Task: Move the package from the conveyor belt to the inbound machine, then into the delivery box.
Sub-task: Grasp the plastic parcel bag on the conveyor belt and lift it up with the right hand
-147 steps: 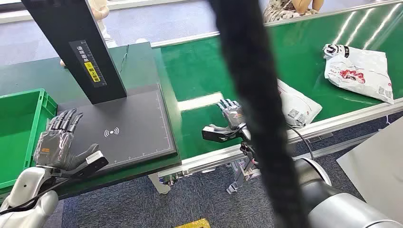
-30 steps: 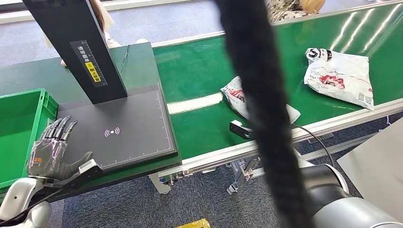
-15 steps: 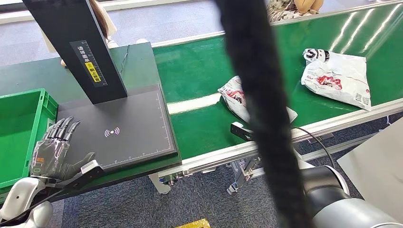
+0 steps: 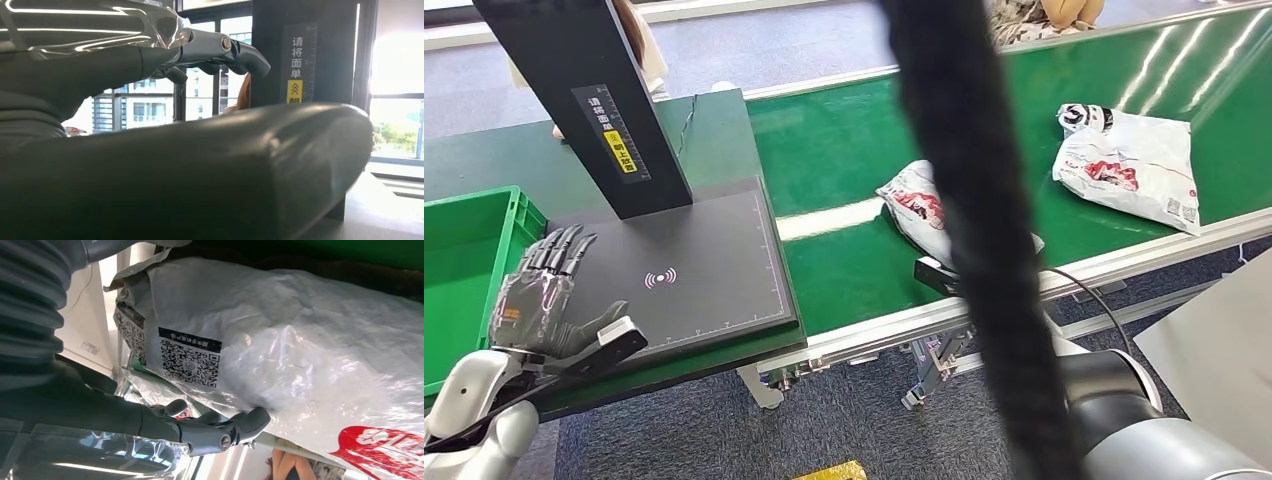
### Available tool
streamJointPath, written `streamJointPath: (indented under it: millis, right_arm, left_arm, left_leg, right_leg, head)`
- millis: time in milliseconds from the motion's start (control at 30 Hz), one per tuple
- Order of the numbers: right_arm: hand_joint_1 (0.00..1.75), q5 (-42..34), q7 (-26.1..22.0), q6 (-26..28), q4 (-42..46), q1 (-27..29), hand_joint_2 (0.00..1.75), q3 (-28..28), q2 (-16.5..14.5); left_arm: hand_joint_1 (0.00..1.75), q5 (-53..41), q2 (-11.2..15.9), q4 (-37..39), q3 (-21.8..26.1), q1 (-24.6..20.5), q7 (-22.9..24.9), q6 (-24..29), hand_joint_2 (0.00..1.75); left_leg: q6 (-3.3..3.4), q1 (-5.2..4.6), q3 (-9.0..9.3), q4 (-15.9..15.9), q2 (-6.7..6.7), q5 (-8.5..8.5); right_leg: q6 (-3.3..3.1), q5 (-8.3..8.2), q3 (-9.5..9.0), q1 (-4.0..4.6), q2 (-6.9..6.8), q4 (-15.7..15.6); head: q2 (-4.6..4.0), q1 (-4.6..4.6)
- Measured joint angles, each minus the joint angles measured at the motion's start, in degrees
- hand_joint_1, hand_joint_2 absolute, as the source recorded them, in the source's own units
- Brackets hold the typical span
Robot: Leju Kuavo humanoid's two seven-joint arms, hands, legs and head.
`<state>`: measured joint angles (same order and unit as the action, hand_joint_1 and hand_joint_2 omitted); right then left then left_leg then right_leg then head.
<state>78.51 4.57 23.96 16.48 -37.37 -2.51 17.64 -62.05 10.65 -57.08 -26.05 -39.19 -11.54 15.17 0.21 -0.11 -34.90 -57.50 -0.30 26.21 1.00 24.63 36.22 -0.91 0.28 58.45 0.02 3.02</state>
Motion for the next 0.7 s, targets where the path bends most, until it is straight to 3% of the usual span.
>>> streamJointPath:
  millis: [167, 400, 433, 467, 533, 600, 700]
  right_arm:
    - [0.03, 0.0, 0.0, -0.6, 0.0, 0.0, 1.75, -0.3, 0.0]
    - [0.16, 0.0, 0.1, -0.6, 0.0, 0.2, 1.75, -0.6, 0.0]
    - [0.24, 0.0, 0.0, -0.6, 0.0, 0.3, 1.75, -0.7, 0.0]
    - [0.4, 0.0, 0.0, -0.5, 0.0, 0.3, 1.75, -0.7, 0.0]
    - [1.06, 0.1, -0.2, -0.5, 0.0, 0.4, 1.75, -0.8, 0.0]
    - [1.54, 0.2, -0.4, -0.5, 0.0, 0.6, 1.75, -0.8, 0.0]
    - [1.67, 0.3, -0.9, -0.2, 0.0, 1.1, 1.75, -0.8, 0.0]
  left_arm:
    - [0.0, 0.0, 0.0, 0.5, 0.0, -0.4, 0.0, 0.0, 0.0]
    - [0.0, -0.2, -0.7, 1.0, -0.3, -0.9, -0.1, -0.2, 0.0]
    - [0.0, -0.2, -0.9, 1.0, -0.3, -0.9, -0.1, -0.3, 0.0]
    - [0.0, -0.2, -0.9, 1.0, -0.4, -1.0, -0.1, -0.4, 0.0]
    - [0.0, -0.2, -1.1, 1.0, -0.5, -1.1, -0.1, -0.7, 0.0]
    - [0.0, -0.2, -1.3, 1.1, -0.6, -1.2, -0.1, -0.9, 0.0]
    - [0.0, -0.3, -1.6, 1.1, -0.6, -1.3, -0.1, -1.0, 0.0]
  left_leg:
    - [0.0, 0.0, 0.0, 0.0, 0.0, 0.0]
    - [0.0, 0.0, 0.01, 0.0, 0.0, 0.0]
    - [0.0, 0.0, 0.01, 0.0, 0.0, 0.0]
    - [0.0, 0.0, 0.01, 0.0, 0.0, 0.0]
    - [0.0, 0.0, 0.02, 0.0, 0.01, 0.0]
    - [0.0, 0.0, 0.02, 0.0, 0.0, 0.0]
    - [0.0, 0.0, 0.02, 0.0, 0.0, 0.0]
  right_leg:
    - [0.0, 0.0, 0.0, 0.0, 0.0, 0.0]
    - [0.0, 0.0, -0.01, 0.0, 0.0, 0.0]
    - [0.0, 0.0, -0.01, 0.0, 0.0, 0.0]
    - [0.0, 0.0, -0.01, 0.0, 0.0, 0.0]
    - [0.0, 0.0, -0.01, 0.0, 0.0, 0.0]
    - [0.0, 0.0, -0.01, 0.0, 0.0, 0.0]
    - [0.0, 0.0, -0.01, 0.0, 0.01, 0.0]
  head:
    - [0.0, 0.0]
    - [0.0, 0.0]
    - [0.0, 0.0]
    - [0.0, 0.0]
    - [0.0, 0.01]
    - [0.0, 0.01]
    - [0.0, 0.0]
